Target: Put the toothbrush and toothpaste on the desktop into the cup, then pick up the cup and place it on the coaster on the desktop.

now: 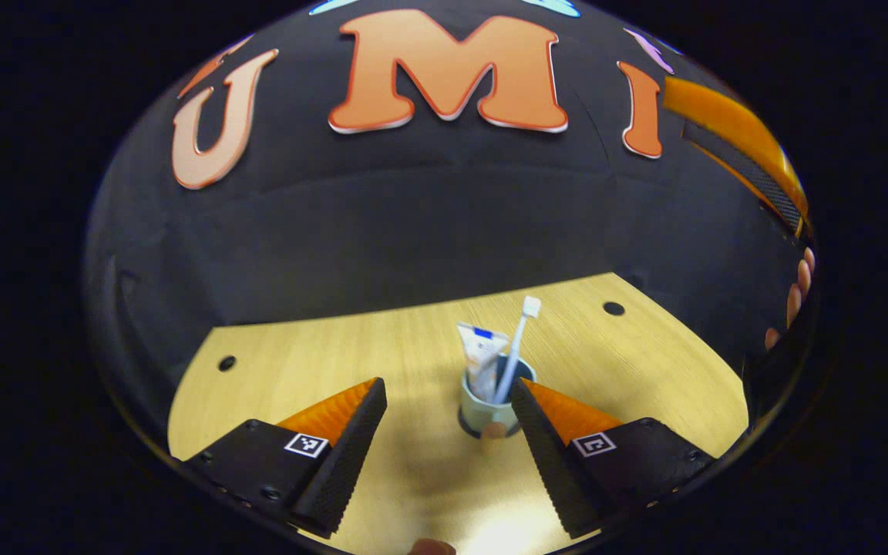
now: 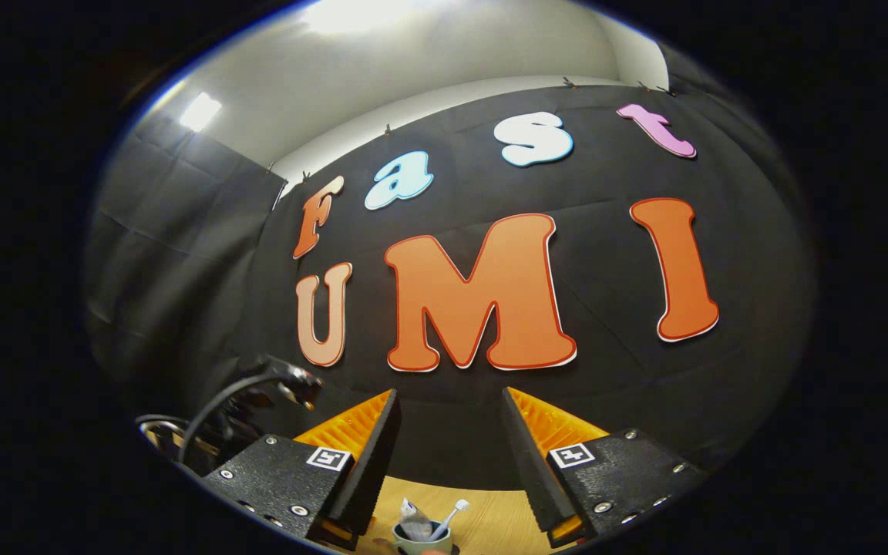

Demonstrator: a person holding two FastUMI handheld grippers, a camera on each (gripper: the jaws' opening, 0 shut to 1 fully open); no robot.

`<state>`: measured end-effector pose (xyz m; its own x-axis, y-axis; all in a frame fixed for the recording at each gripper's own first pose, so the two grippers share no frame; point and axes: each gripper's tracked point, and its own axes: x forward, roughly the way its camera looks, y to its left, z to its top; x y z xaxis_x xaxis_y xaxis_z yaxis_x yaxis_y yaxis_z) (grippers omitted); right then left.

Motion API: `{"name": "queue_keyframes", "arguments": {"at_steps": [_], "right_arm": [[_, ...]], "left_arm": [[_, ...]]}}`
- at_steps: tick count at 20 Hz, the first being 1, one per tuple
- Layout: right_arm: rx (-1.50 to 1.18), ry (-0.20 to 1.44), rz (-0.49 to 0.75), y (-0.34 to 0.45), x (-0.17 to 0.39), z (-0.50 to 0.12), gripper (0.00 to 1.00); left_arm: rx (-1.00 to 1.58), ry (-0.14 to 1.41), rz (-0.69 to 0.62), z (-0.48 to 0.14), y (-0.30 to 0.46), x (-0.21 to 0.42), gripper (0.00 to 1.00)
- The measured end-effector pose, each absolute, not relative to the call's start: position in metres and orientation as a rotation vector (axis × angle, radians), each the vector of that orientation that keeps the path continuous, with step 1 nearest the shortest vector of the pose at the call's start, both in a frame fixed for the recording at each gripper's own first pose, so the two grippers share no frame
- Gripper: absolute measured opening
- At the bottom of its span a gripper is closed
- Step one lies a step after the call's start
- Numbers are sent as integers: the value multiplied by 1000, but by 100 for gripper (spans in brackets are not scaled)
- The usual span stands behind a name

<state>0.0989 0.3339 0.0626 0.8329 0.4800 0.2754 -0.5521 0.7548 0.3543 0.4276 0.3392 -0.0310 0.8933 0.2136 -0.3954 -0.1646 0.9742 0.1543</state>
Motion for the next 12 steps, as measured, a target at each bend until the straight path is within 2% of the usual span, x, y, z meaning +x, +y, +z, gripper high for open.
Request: {"name": "queue_keyframes", "arguments": {"at_steps": [1, 4, 6, 12], "right_arm": [[431, -174, 568, 337, 96, 65, 79], [402, -184, 591, 353, 91, 70, 79], [371, -195, 586, 360, 89, 74, 79], [331, -165, 607, 385, 83, 71, 79]], "left_arm": [[152, 347, 243, -10, 349, 430, 98], [154, 206, 228, 15, 342, 436, 98], [142, 152, 228, 30, 344, 433, 98], [136, 15, 354, 70, 395, 392, 99]]}}
